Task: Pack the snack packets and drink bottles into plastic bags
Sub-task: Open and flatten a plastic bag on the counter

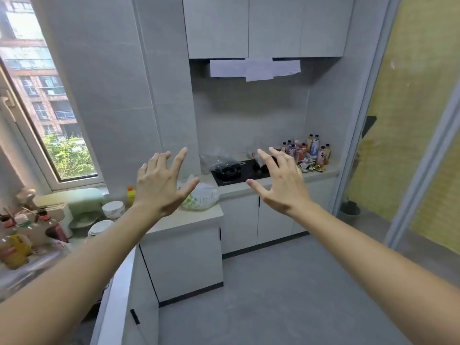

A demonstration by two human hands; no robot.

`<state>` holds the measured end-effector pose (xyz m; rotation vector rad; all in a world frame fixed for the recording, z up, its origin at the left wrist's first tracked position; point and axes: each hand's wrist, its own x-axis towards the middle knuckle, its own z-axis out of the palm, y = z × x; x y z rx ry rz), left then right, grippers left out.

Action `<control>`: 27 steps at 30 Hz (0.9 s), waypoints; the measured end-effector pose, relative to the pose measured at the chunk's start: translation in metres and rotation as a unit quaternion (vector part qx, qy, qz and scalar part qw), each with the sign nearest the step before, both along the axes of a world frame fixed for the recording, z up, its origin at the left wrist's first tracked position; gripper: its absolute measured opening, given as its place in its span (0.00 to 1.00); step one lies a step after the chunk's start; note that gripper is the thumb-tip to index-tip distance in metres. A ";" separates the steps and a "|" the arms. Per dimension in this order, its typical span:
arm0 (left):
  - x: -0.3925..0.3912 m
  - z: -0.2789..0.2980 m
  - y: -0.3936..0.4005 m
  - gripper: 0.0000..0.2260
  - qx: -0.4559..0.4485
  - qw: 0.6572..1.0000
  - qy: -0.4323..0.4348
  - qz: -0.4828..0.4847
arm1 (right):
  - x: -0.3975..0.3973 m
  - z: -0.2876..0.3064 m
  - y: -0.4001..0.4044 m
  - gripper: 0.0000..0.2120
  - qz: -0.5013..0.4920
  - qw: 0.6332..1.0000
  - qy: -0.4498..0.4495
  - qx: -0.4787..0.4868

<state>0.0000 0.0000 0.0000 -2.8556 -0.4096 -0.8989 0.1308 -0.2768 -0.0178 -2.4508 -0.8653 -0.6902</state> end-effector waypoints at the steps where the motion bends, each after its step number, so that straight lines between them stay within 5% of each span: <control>1: 0.009 -0.001 -0.004 0.37 -0.013 1.000 0.004 -0.003 | 0.006 -0.002 -0.002 0.40 0.001 1.000 0.004 -0.002; 21: 0.308 -0.079 -0.076 0.35 -0.066 0.997 0.032 -0.037 | 0.302 -0.053 -0.034 0.38 0.032 0.999 0.041 0.017; 27: 0.380 -0.089 -0.083 0.34 -0.019 0.997 0.039 -0.065 | 0.376 -0.071 -0.054 0.38 0.017 0.997 0.065 0.024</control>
